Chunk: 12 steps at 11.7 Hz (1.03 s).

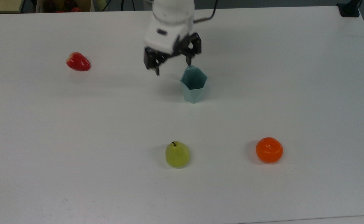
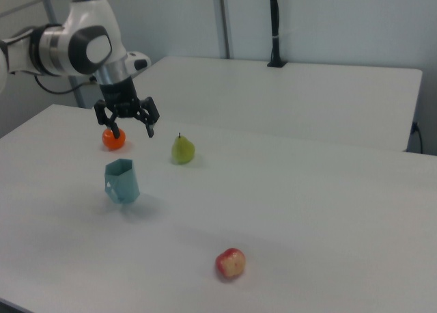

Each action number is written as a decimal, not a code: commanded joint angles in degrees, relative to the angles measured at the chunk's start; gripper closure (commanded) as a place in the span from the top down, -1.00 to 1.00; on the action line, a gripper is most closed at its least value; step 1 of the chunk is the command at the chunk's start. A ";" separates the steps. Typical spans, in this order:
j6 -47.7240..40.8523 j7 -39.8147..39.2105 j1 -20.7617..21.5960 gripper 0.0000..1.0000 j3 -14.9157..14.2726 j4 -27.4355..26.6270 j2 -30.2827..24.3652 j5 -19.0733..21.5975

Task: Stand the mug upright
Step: 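Open the gripper and raise it away from the mug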

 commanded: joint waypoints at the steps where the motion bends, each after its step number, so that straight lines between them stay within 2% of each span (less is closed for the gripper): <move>1: -8.43 10.35 1.00 1.00 -4.48 -1.84 -9.26 0.54; 4: -11.97 17.49 0.91 1.00 -7.21 -2.45 -13.49 1.07; 7: -12.95 16.98 1.26 1.00 -9.76 -2.89 -15.61 4.75; 12: -13.03 16.98 1.35 1.00 -9.77 -2.72 -15.96 4.41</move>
